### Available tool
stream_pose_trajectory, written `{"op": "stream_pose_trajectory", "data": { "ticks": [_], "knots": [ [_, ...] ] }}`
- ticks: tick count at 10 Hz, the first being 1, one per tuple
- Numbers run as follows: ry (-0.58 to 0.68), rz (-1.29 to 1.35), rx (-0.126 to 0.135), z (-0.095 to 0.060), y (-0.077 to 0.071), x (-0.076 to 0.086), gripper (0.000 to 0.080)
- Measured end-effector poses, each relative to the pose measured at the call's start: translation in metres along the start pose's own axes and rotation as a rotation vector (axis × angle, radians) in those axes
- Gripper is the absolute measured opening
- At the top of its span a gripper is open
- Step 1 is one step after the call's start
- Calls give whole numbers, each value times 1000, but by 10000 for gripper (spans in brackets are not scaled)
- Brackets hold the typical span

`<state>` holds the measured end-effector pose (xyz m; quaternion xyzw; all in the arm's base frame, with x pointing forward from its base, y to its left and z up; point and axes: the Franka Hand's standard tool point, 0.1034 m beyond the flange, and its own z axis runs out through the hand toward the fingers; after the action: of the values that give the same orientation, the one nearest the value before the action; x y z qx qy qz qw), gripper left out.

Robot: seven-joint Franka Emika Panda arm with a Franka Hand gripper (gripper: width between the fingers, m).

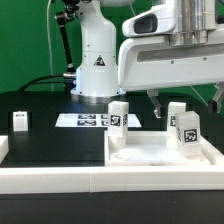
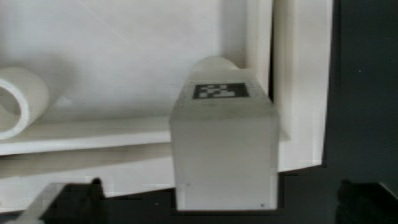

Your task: Assemble square table

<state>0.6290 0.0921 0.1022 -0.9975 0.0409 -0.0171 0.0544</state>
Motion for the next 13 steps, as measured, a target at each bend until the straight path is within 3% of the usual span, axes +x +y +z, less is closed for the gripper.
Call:
{"op": "stream_pose_trajectory", "data": {
  "ticks": [8, 11, 13],
  "knots": [
    [9, 4, -3, 14, -3, -3, 649],
    [10, 4, -3, 14, -4, -3, 287],
    [10, 5, -3, 14, -3, -3, 288]
  ]
}}
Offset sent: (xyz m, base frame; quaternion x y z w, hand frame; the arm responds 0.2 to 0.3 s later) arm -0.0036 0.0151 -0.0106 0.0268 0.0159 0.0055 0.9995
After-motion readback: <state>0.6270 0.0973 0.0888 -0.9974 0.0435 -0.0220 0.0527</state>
